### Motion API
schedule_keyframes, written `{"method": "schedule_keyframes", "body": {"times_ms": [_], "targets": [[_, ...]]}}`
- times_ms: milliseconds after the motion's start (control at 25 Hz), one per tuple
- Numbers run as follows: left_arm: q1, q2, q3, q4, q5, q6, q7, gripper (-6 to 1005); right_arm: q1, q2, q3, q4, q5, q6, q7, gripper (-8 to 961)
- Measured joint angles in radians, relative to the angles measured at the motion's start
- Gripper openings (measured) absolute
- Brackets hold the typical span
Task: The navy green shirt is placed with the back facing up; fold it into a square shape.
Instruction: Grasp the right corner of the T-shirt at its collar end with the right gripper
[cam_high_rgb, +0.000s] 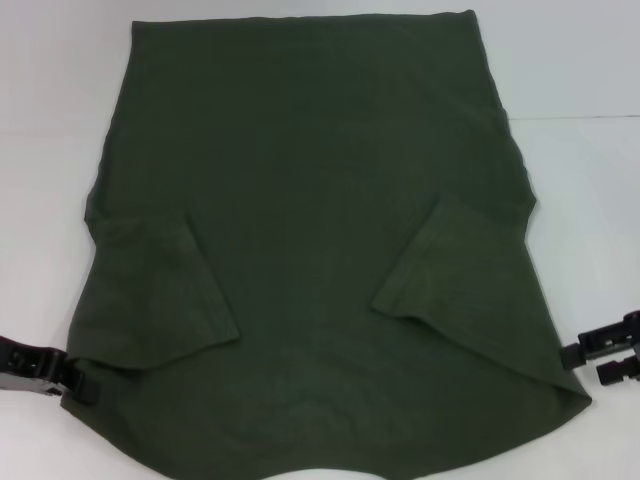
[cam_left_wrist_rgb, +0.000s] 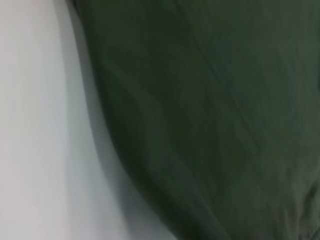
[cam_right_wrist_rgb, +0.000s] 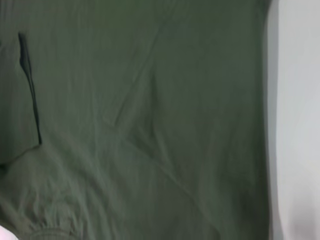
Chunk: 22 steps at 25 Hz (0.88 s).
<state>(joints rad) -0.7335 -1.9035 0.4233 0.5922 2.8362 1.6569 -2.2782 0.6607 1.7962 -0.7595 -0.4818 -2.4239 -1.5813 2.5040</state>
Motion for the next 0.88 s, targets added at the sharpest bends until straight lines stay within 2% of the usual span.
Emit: {"method": "schedule_keyframes", "body": {"times_ms": [160, 680, 880], "targets": [[0.0, -0.001, 0.0, 0.0, -0.001, 0.0, 0.0, 40, -0.001, 0.004, 0.0, 0.017, -0.008, 0.006, -0.017, 833], [-0.001, -0.003, 0.0, 0.0, -0.002, 0.0, 0.0, 39, -0.003, 0.036, 0.003, 0.022, -0.028, 0.037, -0.045, 832], [-0.007, -0.005, 0.0, 0.0, -0.001, 0.0, 0.002, 40, -0.003, 0.039, 0.002, 0.029, -0.029, 0.048, -0.047, 832]]}}
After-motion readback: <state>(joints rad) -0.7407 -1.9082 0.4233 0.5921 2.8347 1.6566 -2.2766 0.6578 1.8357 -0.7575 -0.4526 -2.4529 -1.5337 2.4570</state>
